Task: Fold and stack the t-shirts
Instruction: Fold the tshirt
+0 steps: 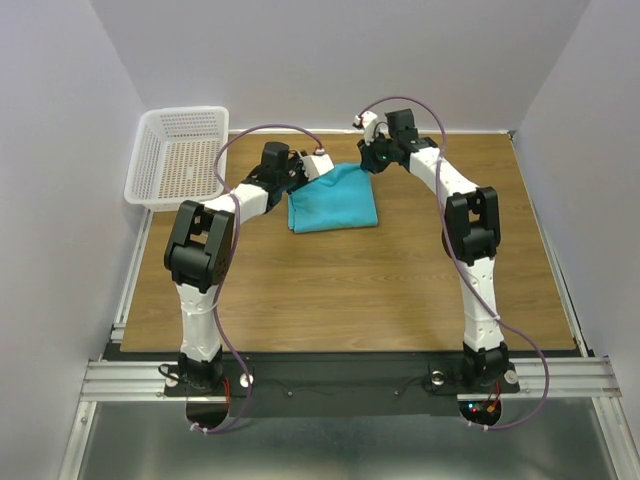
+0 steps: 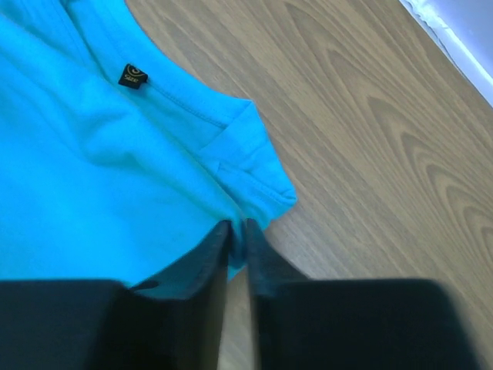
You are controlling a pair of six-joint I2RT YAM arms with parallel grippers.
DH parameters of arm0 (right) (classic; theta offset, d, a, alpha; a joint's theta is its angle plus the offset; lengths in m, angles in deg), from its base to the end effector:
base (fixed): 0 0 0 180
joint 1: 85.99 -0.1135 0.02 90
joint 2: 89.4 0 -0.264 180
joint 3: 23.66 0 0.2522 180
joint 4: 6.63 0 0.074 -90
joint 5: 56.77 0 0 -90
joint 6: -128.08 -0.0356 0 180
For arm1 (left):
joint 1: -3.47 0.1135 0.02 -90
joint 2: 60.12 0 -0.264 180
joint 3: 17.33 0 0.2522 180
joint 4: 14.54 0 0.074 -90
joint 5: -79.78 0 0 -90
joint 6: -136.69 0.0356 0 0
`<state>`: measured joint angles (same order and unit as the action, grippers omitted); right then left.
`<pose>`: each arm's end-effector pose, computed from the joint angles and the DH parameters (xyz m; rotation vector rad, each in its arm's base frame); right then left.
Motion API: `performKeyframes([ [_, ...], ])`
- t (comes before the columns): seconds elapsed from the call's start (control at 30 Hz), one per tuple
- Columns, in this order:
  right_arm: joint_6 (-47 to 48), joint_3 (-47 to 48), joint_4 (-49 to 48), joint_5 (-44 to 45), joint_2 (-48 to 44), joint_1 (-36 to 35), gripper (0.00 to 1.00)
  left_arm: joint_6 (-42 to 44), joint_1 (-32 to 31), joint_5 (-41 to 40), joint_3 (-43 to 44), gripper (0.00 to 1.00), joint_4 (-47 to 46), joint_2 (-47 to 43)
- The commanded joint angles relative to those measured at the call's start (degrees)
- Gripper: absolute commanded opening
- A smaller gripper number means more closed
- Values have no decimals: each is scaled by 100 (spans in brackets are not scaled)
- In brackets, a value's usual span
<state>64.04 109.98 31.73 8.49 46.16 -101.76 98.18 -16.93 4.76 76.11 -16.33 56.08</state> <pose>0.5172 0.1616 0.2211 -0.9993 1.9896 0.3927 0.4376 -0.1726 0.2140 1.2660 1.4506 0.1105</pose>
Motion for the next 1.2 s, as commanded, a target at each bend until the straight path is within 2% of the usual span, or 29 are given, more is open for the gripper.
performKeyframes([
  [0.0,-275,413,-359,144,119,30,29,-391,37,-371,276,63,-394,-106],
  [0.03,-336,457,-394,161,128,30,33,-498,36,-495,276,77,-509,-150],
  [0.07,-546,510,-412,266,119,30,37,-595,36,-583,267,85,-606,-298],
  [0.23,-1548,958,-526,830,5,74,45,-1165,54,-795,426,90,-748,-922],
  [0.27,-1715,881,-526,690,-178,109,45,-1263,45,-778,426,95,-739,-1028],
  [0.33,-1900,661,-535,374,-398,144,43,-1639,45,-812,391,98,-765,-1239],
  [0.37,-1997,321,-535,-210,-608,179,36,-2207,63,-848,390,99,-748,-1406],
  [0.43,-2094,-85,-535,-706,-838,188,28,-2948,98,-884,452,99,-380,-1512],
  [0.47,-2138,-479,-535,-970,-917,180,20,-3543,133,-683,591,99,-161,-1513],
  [0.5,-2182,-683,-535,-1399,-1075,180,17,-3862,168,-446,636,98,15,-1513],
  [0.53,-2182,-841,-526,-1620,-1120,180,16,-4118,238,105,610,95,235,-1469],
  [0.57,-2156,-956,-526,-1779,-1164,180,15,-4581,247,397,558,85,280,-1451],
  [0.63,-2042,-1247,-535,-1957,-1182,180,15,-4953,247,1116,409,76,263,-1338],
  [0.67,-2042,-1247,-535,-1756,-1138,188,16,-5120,247,1277,208,70,194,-1294],
  [0.7,-2042,-1143,-535,-1607,-1094,180,19,-5435,247,1427,101,68,132,-1258],
  [0.83,-2103,-617,-526,-930,-612,188,38,-5833,247,1446,-523,68,-518,-1144],
  [1.03,-2244,150,-518,-199,48,232,49,-6335,247,1341,-1165,69,-985,-1205],
  [1.17,-2262,519,-526,-32,356,241,50,-6598,239,1376,-1341,69,-1038,-1065],
])
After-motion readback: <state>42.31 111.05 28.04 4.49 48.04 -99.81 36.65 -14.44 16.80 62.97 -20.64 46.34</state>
